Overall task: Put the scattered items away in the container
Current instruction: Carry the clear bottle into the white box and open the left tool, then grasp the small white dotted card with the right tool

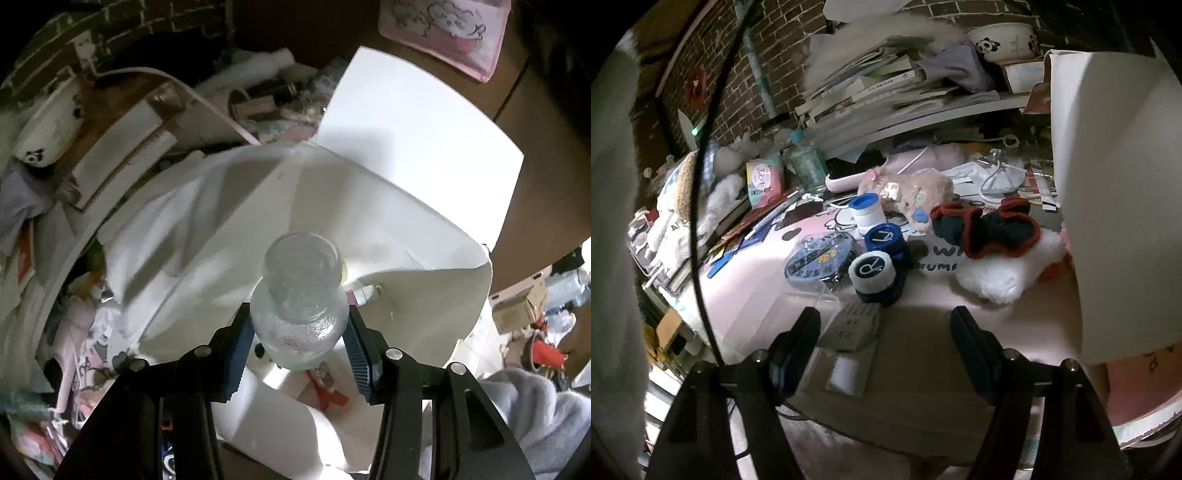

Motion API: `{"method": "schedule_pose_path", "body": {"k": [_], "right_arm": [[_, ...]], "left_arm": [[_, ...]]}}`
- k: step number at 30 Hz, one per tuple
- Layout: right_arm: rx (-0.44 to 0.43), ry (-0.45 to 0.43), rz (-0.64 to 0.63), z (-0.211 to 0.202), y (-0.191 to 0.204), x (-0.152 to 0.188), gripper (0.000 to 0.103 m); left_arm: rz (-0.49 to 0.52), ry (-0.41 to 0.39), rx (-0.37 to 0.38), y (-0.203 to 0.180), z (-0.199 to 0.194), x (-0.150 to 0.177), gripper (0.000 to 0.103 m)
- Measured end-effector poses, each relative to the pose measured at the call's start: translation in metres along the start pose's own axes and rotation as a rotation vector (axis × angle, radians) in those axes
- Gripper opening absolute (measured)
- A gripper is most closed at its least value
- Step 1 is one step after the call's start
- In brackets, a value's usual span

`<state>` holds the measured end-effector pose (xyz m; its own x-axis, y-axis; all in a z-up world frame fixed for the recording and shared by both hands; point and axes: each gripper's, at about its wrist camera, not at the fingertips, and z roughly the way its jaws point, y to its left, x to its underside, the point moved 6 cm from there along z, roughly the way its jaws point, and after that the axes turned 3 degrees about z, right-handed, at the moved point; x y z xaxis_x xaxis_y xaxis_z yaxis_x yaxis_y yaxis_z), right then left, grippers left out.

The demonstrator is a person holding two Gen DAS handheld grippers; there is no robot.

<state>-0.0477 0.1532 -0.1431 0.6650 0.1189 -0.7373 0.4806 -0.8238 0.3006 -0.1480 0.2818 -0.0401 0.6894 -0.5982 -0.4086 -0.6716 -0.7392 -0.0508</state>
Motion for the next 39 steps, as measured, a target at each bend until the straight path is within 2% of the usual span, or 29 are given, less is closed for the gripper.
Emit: {"method": "schedule_pose_path", "body": {"k": [5, 11, 18, 21, 24, 28, 31, 35, 37, 39], "right_arm": [[0.005, -0.001, -0.004, -0.002, -0.001, 0.001, 0.07], [0.015, -0.004, -0.01, -0.005, -0.005, 0.002, 0.07], [0.022, -0.006, -0.005, -0.008, -0.007, 0.004, 0.07], [0.024, -0.006, -0.005, -0.009, -0.007, 0.004, 0.07], [0.032, -0.015, -0.01, -0.01, -0.007, 0.004, 0.07], [0.041, -0.033, -0.016, -0.011, -0.007, 0.003, 0.07], [0.051, -0.04, -0.032, -0.011, -0.007, 0.002, 0.07], [0.055, -0.061, -0.052, -0.012, -0.004, 0.001, 0.07], [0.062, -0.076, -0.062, -0.015, -0.003, -0.001, 0.067], [0.065, -0.078, -0.068, -0.014, -0.003, -0.003, 0.059]], "left_arm": [[-0.006, 0.029, -0.008, 0.003, 0.008, -0.001, 0.043], [0.0, 0.032, -0.057, 0.005, 0.012, -0.003, 0.043], [-0.004, 0.011, -0.053, 0.005, 0.003, -0.003, 0.044], [-0.005, 0.004, -0.044, 0.007, -0.003, 0.0, 0.048], [0.007, -0.053, -0.039, 0.007, -0.022, 0.001, 0.065], [0.02, -0.204, -0.059, 0.012, -0.065, -0.001, 0.079], [-0.007, -0.303, -0.124, 0.027, -0.097, 0.008, 0.081], [-0.068, -0.383, -0.211, 0.052, -0.121, 0.034, 0.081], [-0.115, -0.413, -0.241, 0.067, -0.128, 0.055, 0.081], [-0.176, -0.442, -0.26, 0.084, -0.133, 0.08, 0.081]]}}
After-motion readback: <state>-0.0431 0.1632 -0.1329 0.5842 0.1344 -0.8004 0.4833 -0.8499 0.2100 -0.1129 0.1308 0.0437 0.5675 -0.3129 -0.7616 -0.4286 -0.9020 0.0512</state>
